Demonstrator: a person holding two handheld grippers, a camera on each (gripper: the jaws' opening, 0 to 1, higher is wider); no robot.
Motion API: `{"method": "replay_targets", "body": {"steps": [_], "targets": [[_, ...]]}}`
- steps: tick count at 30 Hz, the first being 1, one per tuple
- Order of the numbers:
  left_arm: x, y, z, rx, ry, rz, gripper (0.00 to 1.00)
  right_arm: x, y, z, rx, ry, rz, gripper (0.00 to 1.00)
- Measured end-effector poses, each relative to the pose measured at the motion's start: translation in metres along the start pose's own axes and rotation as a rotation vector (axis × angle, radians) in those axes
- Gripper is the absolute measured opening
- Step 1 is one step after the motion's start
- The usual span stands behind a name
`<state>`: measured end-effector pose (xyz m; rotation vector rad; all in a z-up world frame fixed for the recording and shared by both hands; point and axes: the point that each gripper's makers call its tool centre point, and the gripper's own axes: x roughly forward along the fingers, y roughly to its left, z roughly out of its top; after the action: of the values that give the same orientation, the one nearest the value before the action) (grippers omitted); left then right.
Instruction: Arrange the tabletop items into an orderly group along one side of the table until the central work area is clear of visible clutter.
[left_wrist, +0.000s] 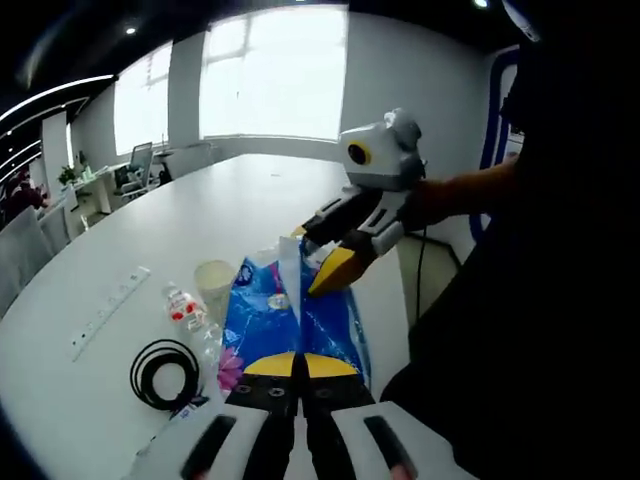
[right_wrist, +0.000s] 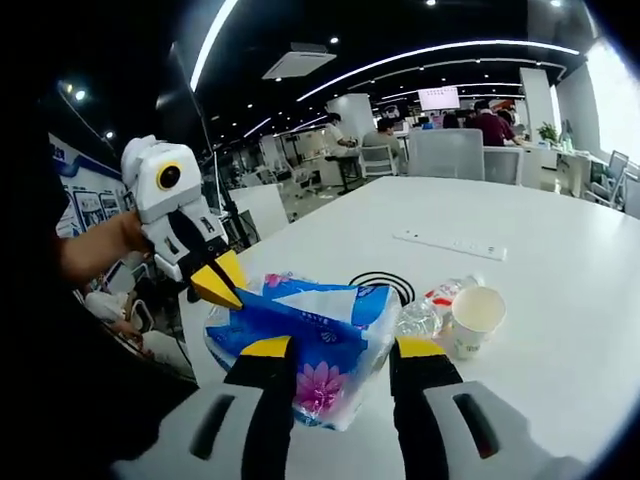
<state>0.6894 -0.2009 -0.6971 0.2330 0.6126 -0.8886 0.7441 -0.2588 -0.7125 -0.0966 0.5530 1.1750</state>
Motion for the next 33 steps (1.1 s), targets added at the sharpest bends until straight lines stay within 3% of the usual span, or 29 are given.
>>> {"method": "replay_targets", "body": {"steps": [10,15,21,26,33], "targets": [[0.003,-0.002,-0.003,-0.021,0.02,0.019,0.0,-0.005,-0.004,-0.005,-0.017,0.005,-0.042,0.12],[0.001,0.001,-0.001,-0.029,-0.006,0.042,0.0,-0.008,-0.004,-0.005,0.039,-0.016,-0.053,0.03],[-0.001,0.004,-0.004,-0.036,-0.022,0.072,0.01,-0.011,-0.002,-0.002,0.114,-0.045,-0.045,0.0],[-0.003,0.01,-0.003,-0.045,-0.051,0.114,0.08,-0.015,-0.004,-0.001,0.156,-0.069,-0.049,0.0],[-0.014,0.025,0.004,-0.125,-0.139,0.185,0.18,-0.022,-0.014,-0.004,0.199,-0.082,-0.071,0.0]]}}
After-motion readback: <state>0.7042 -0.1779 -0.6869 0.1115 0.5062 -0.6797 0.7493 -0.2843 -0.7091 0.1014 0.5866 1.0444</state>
